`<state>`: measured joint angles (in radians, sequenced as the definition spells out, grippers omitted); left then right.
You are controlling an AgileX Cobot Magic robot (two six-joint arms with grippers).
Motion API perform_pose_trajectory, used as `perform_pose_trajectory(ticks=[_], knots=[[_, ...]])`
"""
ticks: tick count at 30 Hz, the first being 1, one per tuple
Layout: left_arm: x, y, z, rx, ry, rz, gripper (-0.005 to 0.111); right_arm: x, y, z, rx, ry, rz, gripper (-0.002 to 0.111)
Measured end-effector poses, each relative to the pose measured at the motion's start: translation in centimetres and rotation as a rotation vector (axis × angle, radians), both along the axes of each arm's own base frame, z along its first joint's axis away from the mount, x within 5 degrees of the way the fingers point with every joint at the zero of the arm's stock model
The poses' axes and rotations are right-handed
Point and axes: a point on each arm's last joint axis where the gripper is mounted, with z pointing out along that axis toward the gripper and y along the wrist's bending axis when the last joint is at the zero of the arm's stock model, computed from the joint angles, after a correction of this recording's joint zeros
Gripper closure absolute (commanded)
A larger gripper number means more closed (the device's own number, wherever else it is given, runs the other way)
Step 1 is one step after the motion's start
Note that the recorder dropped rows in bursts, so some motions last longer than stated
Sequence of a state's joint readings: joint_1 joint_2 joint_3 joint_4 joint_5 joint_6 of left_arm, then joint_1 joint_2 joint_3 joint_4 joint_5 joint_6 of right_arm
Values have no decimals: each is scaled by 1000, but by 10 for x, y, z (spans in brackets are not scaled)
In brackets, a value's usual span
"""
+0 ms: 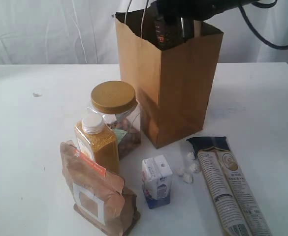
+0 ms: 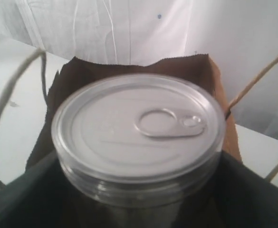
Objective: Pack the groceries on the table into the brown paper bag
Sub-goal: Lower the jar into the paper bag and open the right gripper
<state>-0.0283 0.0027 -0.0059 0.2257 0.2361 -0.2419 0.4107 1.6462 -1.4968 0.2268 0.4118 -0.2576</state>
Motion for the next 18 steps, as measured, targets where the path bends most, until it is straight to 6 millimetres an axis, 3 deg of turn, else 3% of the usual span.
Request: perform_pose_trajectory(ticks=[6,14,18], knots=[[0,0,0,0,0,0,107,-5,-1,-6,-58,80,24,55],[0,0,0,0,0,0,107,-5,-2,-8,-74,88,26,39],[0,0,0,0,0,0,107,-5,-2,-8,-82,84,26,38]])
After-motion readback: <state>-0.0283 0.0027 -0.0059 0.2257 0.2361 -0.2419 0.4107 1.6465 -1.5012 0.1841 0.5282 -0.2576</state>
